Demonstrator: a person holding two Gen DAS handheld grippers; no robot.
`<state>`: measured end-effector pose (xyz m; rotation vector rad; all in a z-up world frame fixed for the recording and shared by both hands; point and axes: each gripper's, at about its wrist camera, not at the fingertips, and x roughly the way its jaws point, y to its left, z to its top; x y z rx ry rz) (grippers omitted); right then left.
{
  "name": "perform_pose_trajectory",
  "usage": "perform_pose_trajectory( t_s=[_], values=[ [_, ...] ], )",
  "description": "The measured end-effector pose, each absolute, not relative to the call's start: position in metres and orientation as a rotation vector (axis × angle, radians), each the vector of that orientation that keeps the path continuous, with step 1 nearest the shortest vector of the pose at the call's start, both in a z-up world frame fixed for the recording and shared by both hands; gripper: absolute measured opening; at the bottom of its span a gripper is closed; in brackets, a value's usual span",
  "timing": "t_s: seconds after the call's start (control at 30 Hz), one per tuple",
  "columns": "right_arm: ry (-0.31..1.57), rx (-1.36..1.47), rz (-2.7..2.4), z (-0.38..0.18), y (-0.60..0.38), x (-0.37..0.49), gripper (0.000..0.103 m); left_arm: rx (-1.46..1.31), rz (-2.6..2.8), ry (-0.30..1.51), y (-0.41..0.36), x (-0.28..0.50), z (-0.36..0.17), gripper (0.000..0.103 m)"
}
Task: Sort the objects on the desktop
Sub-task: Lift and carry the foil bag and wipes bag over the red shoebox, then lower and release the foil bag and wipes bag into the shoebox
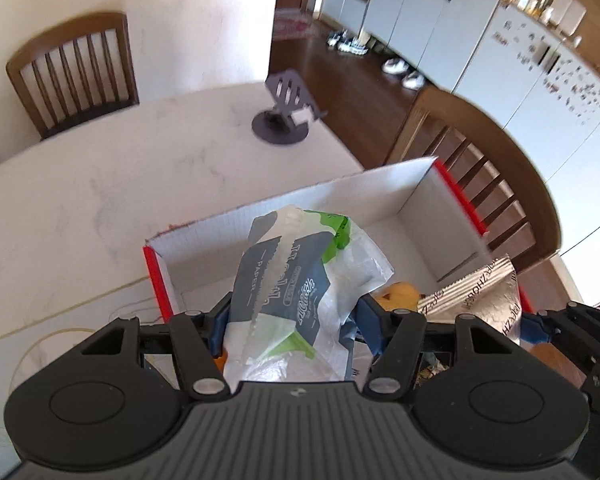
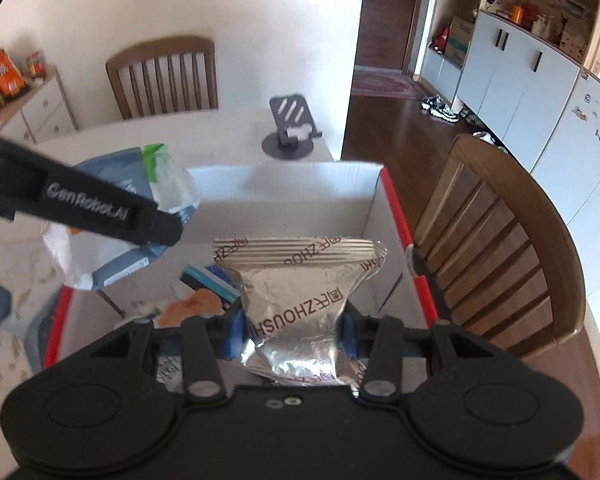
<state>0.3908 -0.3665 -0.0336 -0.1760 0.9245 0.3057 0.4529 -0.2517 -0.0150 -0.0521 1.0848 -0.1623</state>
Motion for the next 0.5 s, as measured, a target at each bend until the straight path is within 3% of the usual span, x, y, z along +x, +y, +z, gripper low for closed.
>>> perform_pose_trajectory(
  t_s=[0.5],
  values=[
    [1.04,-0.229,0.304,-0.085,-0.358,0.404,0.044,0.052,-0.157,1.193,-0.273,0.463,-0.072,0.061]
  ],
)
